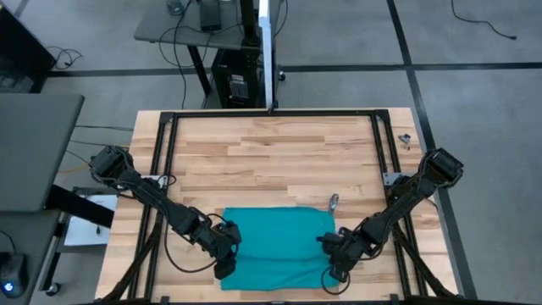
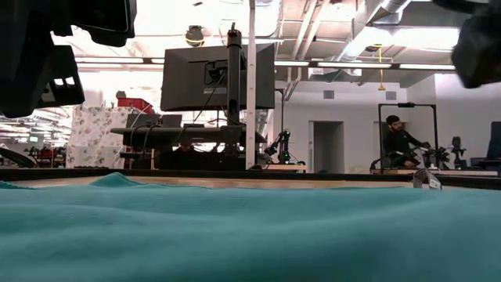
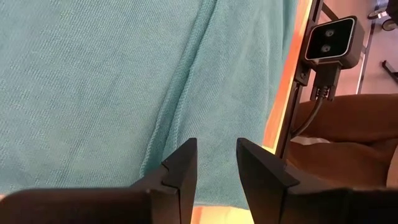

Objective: Roll towel
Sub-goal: Fold the towel

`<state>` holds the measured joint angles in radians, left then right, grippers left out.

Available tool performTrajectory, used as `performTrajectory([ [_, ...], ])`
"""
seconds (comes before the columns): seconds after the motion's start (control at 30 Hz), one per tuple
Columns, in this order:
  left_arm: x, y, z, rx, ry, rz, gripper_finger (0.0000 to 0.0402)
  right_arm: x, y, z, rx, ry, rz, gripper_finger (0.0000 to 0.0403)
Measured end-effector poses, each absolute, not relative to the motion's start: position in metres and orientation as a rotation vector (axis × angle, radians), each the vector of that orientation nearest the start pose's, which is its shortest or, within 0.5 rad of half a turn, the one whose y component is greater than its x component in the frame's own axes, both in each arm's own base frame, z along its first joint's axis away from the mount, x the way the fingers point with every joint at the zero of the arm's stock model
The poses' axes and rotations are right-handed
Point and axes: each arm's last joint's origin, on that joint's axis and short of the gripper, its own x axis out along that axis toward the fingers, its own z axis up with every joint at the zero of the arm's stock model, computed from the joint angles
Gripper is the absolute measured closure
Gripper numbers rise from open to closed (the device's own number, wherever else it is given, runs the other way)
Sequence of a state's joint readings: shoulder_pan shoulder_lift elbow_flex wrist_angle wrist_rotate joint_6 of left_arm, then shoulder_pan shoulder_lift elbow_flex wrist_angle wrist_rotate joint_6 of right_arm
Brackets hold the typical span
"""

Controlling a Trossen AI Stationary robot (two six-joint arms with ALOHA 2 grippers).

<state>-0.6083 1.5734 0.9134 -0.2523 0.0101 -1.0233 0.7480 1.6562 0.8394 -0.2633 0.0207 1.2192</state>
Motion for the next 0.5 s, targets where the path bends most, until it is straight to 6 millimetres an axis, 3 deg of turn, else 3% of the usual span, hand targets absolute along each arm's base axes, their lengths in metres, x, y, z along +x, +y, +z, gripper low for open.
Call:
performTrajectory([
  [0.3, 0.254, -0.177, 0.189, -0.635, 1.071, -0.076, 0.0306, 0.218, 0.206, 0.155, 0.705, 1.197, -0.019, 0.0192],
  [0.5, 0.261, -0.179, 0.213, -0.619, 1.004, -0.15, 0.0306, 0.219, 0.205, 0.178, 0.736, 1.062, 0.053, 0.016],
])
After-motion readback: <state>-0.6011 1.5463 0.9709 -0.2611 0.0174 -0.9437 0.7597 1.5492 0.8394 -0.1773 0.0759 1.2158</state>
